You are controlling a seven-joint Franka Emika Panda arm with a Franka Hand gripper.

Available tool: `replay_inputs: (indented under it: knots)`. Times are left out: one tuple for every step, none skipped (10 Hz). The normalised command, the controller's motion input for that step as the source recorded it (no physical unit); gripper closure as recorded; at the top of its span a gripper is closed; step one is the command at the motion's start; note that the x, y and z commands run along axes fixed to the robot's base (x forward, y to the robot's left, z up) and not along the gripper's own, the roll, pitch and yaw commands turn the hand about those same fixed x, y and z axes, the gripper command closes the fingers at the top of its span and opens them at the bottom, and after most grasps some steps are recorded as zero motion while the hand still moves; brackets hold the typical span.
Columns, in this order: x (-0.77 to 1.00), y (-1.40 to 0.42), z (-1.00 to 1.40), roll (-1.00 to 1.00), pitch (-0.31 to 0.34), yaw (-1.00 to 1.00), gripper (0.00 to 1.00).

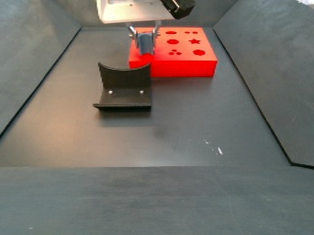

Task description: Insert the arch object.

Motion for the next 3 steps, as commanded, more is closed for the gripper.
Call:
replay_inputs:
  knots:
    - [0.13,0.0,-0.08,0.03,0.004,0.0,1.0]
    - [0.0,0.0,-0.1,0.06,0.0,0.0,1.0]
    - [0.0,0.0,0.0,0.0,0.0,0.0,1.0]
